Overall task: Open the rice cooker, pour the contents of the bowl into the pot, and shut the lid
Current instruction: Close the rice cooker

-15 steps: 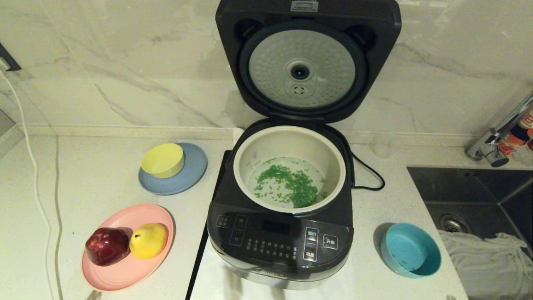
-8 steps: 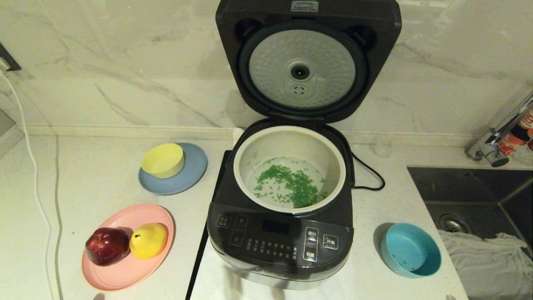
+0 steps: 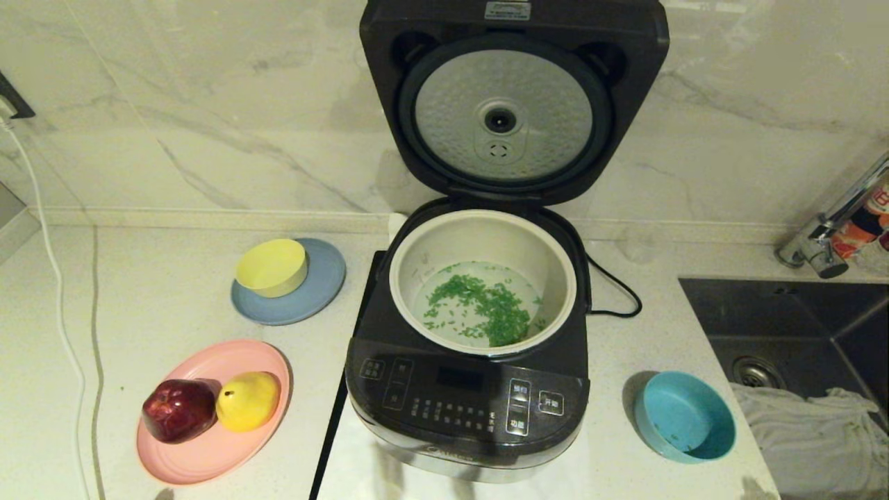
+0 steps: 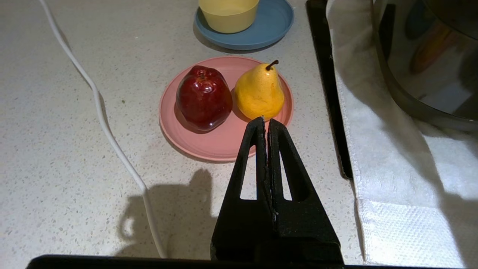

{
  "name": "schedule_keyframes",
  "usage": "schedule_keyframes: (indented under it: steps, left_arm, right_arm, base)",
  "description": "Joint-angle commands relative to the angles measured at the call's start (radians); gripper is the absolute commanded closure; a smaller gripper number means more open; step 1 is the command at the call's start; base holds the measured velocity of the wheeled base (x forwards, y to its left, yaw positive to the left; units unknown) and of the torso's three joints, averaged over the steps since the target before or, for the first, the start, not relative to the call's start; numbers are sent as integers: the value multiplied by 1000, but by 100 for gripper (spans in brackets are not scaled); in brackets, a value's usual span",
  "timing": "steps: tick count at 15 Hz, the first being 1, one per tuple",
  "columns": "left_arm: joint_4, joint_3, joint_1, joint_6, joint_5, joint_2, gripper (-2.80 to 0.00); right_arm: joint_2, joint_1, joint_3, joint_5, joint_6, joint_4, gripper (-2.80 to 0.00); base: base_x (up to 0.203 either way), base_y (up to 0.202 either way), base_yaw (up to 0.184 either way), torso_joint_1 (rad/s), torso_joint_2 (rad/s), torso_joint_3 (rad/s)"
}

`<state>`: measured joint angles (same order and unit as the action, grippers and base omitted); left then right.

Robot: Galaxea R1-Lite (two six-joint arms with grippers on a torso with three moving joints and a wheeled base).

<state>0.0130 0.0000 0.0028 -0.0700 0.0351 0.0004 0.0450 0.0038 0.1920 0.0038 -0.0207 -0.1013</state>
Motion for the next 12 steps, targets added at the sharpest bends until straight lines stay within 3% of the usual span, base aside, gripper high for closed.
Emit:
schedule_keyframes:
  steps: [1, 7, 10, 12]
  left_arm:
    - [1, 9, 0, -1, 0, -2, 0]
    - [1, 9, 0, -1, 0, -2, 0]
    - [1, 9, 0, -1, 0, -2, 0]
    - [1, 9, 0, -1, 0, -2, 0]
  right_arm:
    - [172, 1, 163, 6, 17, -27, 0]
    - [725, 15, 642, 86, 150, -44, 0]
    - [951, 42, 844, 232, 309, -47, 0]
    - [1093, 65, 949, 277, 405, -45, 0]
  base:
    - [0, 0, 0, 0, 0, 0]
    - [0, 0, 0, 0, 0, 0]
    - [0, 0, 0, 0, 0, 0]
    - [0, 0, 0, 0, 0, 0]
